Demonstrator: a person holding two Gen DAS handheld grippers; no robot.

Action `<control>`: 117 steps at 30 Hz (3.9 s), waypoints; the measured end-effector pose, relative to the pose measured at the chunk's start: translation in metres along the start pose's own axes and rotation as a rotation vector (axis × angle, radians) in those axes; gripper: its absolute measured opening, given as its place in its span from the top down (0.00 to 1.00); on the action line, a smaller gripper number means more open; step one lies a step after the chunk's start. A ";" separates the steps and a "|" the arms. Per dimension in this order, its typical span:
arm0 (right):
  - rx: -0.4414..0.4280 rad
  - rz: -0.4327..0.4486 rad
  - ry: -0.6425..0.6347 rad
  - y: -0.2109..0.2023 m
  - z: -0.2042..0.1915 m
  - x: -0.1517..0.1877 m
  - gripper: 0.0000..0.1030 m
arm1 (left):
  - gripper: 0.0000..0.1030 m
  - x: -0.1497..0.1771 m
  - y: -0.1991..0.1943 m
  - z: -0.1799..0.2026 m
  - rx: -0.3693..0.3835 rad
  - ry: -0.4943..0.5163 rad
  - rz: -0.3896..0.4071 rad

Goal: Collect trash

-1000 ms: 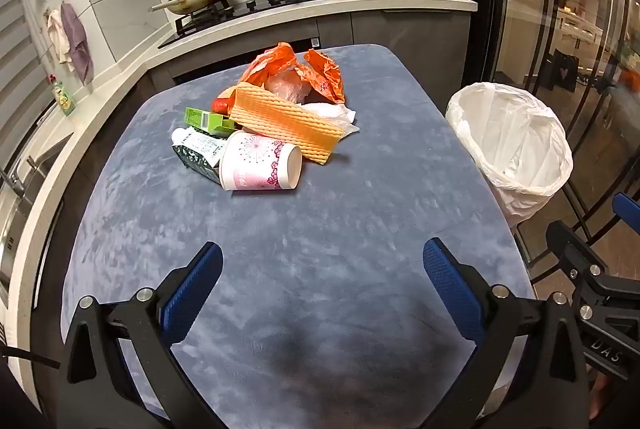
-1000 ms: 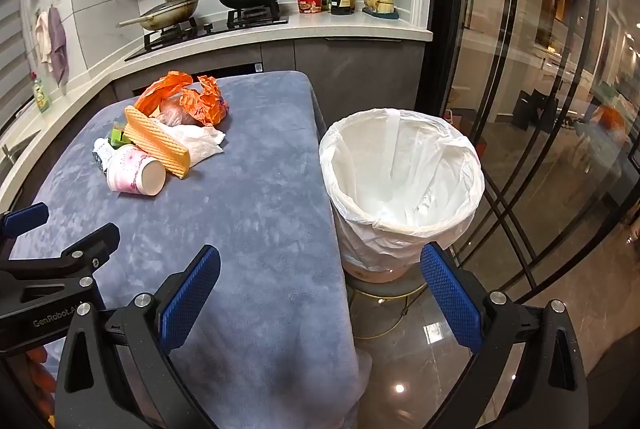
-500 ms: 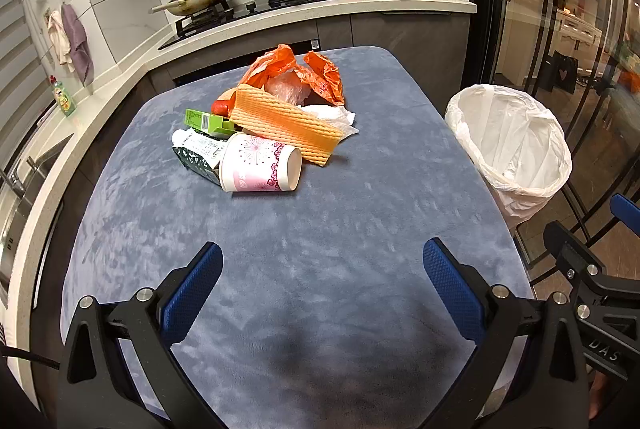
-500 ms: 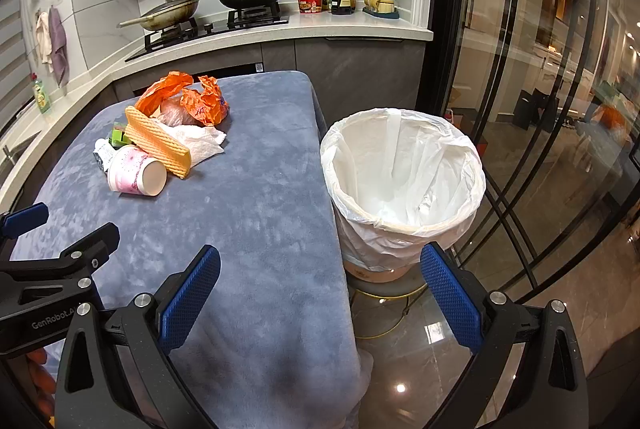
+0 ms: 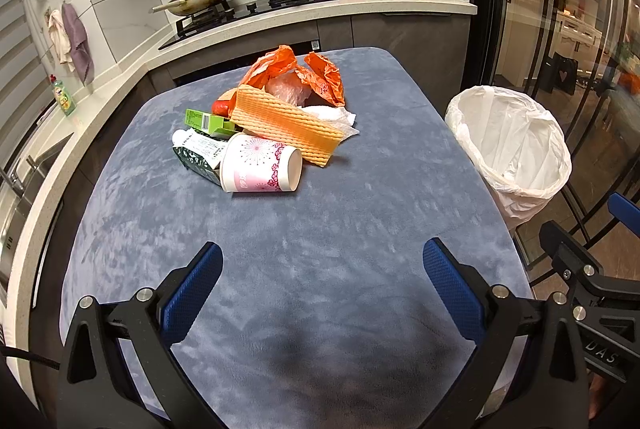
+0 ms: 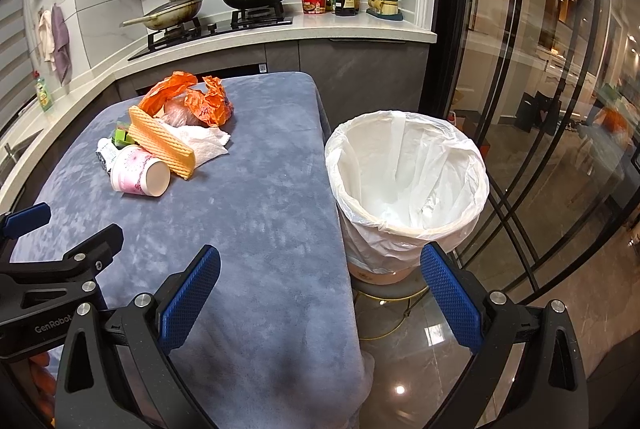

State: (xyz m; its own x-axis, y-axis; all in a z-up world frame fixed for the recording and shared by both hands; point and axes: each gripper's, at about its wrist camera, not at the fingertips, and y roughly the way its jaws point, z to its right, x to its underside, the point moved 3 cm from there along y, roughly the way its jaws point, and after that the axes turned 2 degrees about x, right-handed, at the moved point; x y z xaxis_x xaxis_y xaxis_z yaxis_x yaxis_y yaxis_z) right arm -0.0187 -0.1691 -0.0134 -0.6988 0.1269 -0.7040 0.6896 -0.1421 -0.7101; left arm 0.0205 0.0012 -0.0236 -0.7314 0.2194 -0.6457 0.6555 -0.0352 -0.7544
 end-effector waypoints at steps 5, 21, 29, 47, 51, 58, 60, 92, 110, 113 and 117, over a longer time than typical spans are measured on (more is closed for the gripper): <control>0.000 0.001 -0.003 0.001 -0.002 -0.001 0.07 | 0.07 0.000 0.000 0.000 0.000 0.000 0.001; 0.001 0.002 -0.003 -0.001 -0.002 -0.001 0.07 | 0.07 -0.004 -0.001 0.003 0.002 -0.001 0.005; 0.000 0.001 -0.002 -0.001 -0.002 -0.001 0.07 | 0.07 -0.003 -0.002 0.003 0.001 -0.001 0.006; 0.001 0.001 -0.004 -0.001 -0.002 -0.001 0.07 | 0.07 -0.011 -0.004 0.000 0.003 -0.002 0.009; 0.001 0.001 -0.003 -0.001 -0.002 -0.001 0.07 | 0.07 -0.009 -0.004 0.000 0.002 -0.003 0.010; 0.001 0.003 -0.004 -0.001 -0.002 -0.001 0.07 | 0.07 -0.009 -0.004 -0.001 0.002 -0.004 0.011; 0.001 0.004 -0.006 -0.001 -0.002 -0.001 0.07 | 0.07 -0.009 -0.004 -0.001 0.002 -0.004 0.011; -0.005 0.019 0.004 -0.002 -0.009 -0.013 0.07 | 0.07 -0.014 -0.006 -0.014 0.000 -0.031 0.055; -0.157 0.064 -0.040 0.058 -0.082 -0.064 0.07 | 0.07 -0.028 0.045 -0.092 -0.038 -0.165 0.036; -0.189 0.046 -0.038 0.080 -0.100 -0.074 0.07 | 0.07 -0.031 0.062 -0.108 -0.039 -0.186 0.022; -0.211 0.020 -0.062 0.108 -0.125 -0.083 0.13 | 0.07 -0.036 0.083 -0.129 -0.043 -0.205 0.012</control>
State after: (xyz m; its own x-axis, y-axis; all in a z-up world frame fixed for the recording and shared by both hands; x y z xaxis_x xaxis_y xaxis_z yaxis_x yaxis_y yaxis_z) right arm 0.1375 -0.0724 -0.0326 -0.6902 0.0646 -0.7207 0.7236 0.0655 -0.6871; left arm 0.1260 0.1162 -0.0480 -0.7435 0.0160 -0.6685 0.6686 0.0056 -0.7436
